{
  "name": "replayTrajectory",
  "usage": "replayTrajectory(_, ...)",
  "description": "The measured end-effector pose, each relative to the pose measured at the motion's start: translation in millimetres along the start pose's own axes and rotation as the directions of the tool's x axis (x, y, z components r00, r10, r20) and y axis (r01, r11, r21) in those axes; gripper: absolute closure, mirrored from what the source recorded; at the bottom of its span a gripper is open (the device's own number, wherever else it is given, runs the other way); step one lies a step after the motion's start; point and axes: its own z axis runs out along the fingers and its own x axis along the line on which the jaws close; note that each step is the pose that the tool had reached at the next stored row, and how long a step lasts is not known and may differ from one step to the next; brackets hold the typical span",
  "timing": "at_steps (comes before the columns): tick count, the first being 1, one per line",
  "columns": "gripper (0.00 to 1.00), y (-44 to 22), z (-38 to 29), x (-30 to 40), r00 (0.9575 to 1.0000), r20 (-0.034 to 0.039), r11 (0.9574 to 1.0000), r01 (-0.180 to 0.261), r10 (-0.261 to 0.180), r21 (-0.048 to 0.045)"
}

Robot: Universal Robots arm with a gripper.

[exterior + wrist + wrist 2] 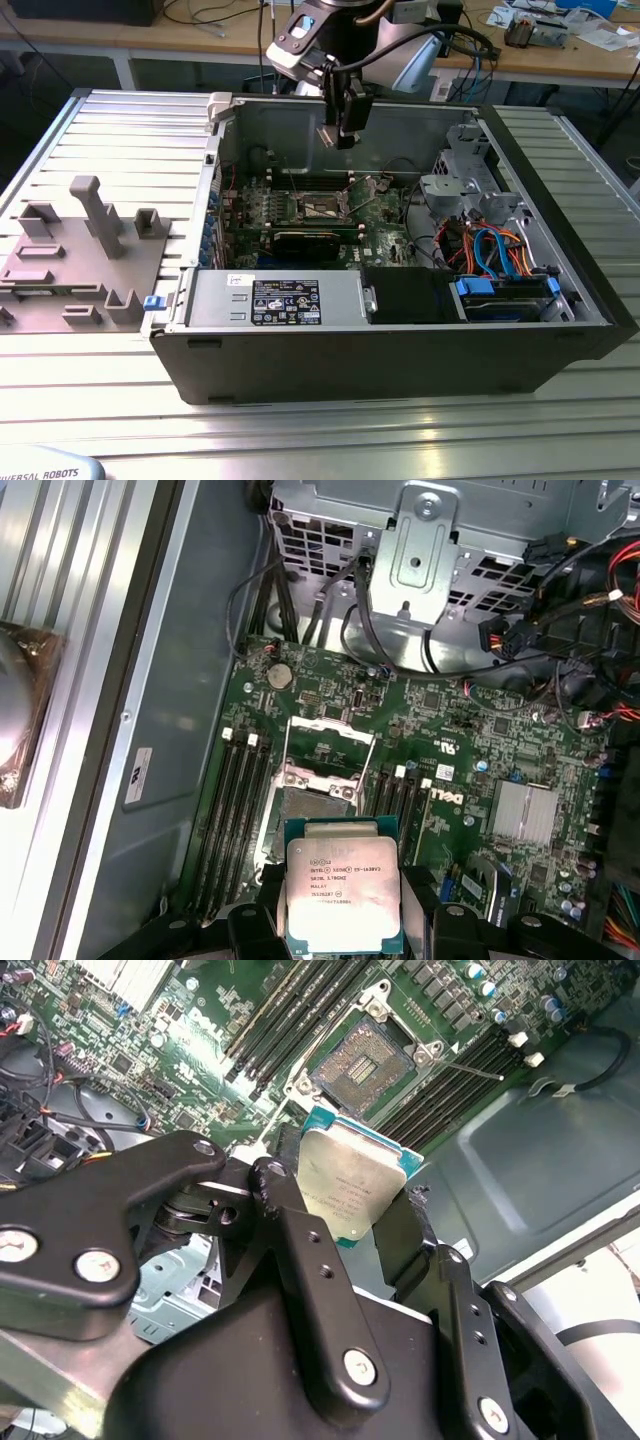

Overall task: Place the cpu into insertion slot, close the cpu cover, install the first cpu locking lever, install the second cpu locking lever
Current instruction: 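Place the cpu into insertion slot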

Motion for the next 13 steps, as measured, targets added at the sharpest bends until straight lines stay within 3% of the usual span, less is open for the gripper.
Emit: replayTrajectory(13, 0.46, 0.0, 0.0, 0.0, 0.9999, 0.0012, 0.9999, -0.017, 0.017, -0.0004)
